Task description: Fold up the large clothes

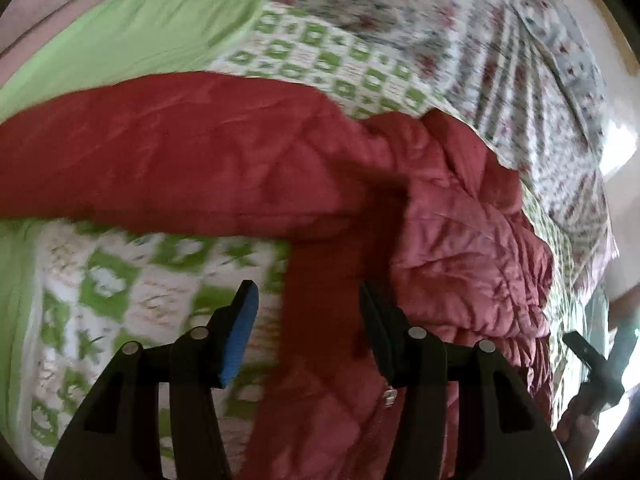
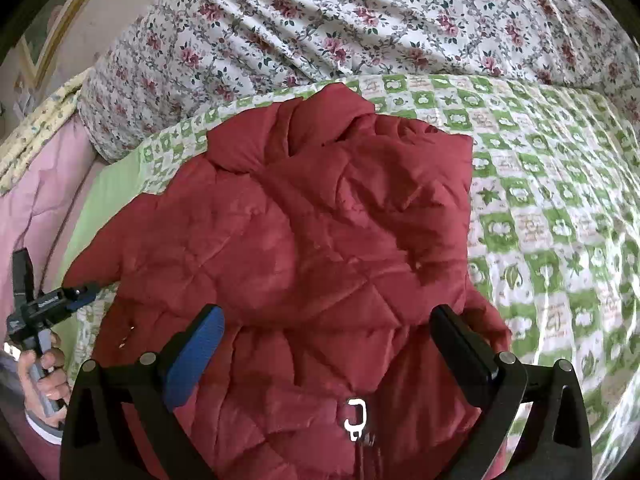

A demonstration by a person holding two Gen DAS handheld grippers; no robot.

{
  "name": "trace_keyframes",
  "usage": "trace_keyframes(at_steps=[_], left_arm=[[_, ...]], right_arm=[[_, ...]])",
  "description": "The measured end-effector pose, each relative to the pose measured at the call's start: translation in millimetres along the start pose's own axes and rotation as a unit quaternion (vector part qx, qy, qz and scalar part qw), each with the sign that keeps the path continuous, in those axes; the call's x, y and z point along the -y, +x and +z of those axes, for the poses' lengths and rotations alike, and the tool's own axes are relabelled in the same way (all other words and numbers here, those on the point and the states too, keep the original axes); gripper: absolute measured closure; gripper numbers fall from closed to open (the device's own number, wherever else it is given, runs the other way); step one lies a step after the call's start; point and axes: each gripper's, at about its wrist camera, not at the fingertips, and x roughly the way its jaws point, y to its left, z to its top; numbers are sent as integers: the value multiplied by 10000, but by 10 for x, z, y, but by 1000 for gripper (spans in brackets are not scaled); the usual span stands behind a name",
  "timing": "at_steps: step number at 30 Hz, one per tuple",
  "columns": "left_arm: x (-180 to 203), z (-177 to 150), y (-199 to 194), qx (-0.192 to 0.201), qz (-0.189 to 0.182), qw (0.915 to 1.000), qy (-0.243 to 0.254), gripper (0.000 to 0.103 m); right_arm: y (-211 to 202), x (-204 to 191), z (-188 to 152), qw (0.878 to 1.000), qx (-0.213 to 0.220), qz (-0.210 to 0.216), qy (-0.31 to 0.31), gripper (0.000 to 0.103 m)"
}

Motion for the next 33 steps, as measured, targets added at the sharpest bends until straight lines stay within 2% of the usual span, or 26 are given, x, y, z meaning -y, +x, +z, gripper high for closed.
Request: trace_keyframes(at_steps=[9, 12, 13, 14, 16, 22, 25, 29, 31, 33], left_arm=[[-736, 59, -148, 283, 138, 9954, -900, 52], [-934, 106, -192, 400, 240, 9925, -1126, 52], [-1013, 117, -207, 424, 266, 9911, -1233, 51], [-1075, 126, -218, 436, 297, 9898, -1324, 45], [-1236, 115, -263, 510, 383, 9856, -1567, 41], [-1649, 112, -333, 654, 613, 9729, -2134, 41], [-1935, 192, -254, 739, 731, 9612, -2555, 41], [-2197, 314, -163, 884, 527, 9512, -2910, 41], [-2227, 411, -135, 958, 587, 9508, -2886, 41], [-2201, 475, -162, 1035, 671, 9537, -2742, 54]], right_arm=[[-213, -135, -167, 9992, 126, 386, -13, 0], [-246, -222, -222, 9978, 139, 636, -138, 0], [-259, -253, -240, 9973, 152, 689, -180, 0], [-272, -286, -255, 9970, 169, 718, -216, 0], [-293, -324, -277, 9965, 199, 767, -275, 0], [-307, -400, -316, 9957, 223, 826, -342, 0], [-289, -425, -325, 9956, 200, 836, -368, 0], [-274, -436, -357, 9957, 167, 834, -376, 0], [-266, -444, -370, 9957, 149, 823, -396, 0], [-262, -452, -385, 9958, 153, 797, -418, 0]])
